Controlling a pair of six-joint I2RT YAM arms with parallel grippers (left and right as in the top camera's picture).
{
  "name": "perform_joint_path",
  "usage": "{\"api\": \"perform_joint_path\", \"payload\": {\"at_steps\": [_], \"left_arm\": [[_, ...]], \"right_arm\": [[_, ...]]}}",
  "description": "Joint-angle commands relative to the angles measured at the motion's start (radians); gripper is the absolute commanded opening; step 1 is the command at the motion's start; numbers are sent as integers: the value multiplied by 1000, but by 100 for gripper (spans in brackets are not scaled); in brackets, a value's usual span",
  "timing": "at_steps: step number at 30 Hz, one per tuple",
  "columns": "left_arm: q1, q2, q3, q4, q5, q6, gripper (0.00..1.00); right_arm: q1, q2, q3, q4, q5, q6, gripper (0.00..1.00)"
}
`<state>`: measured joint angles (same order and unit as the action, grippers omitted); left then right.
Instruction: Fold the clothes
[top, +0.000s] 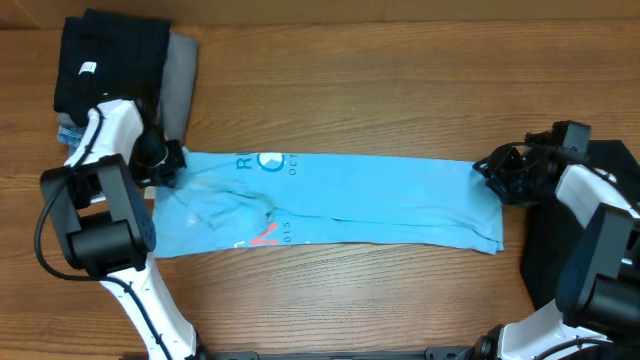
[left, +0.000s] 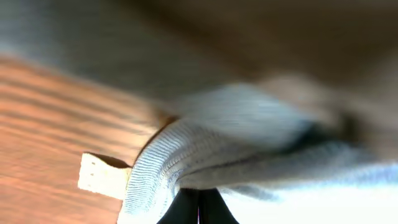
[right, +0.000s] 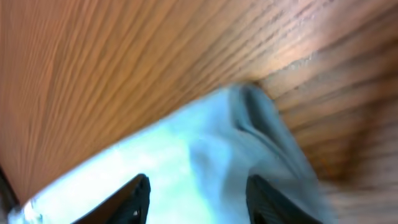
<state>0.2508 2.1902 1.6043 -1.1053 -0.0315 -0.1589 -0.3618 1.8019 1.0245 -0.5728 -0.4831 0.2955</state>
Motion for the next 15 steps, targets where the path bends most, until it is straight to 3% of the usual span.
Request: {"api": "perform_joint_path", "payload": {"at_steps": [1,6,10,15], "left_arm": [[76,64,2,2,-99,-11,4],[125,64,82,-10,0,19,6],[128,64,148,-32,78,53,23],[116,64,187,-51,85,81,44]], "right_arm": [[-50,-46,124,-111,-43,-167,60],[-72,-37,143,-247,-3,-251,62],[-66,-1,90,-278,67,-284,63],[-63,37,5,-255,-31,-336,62]]}}
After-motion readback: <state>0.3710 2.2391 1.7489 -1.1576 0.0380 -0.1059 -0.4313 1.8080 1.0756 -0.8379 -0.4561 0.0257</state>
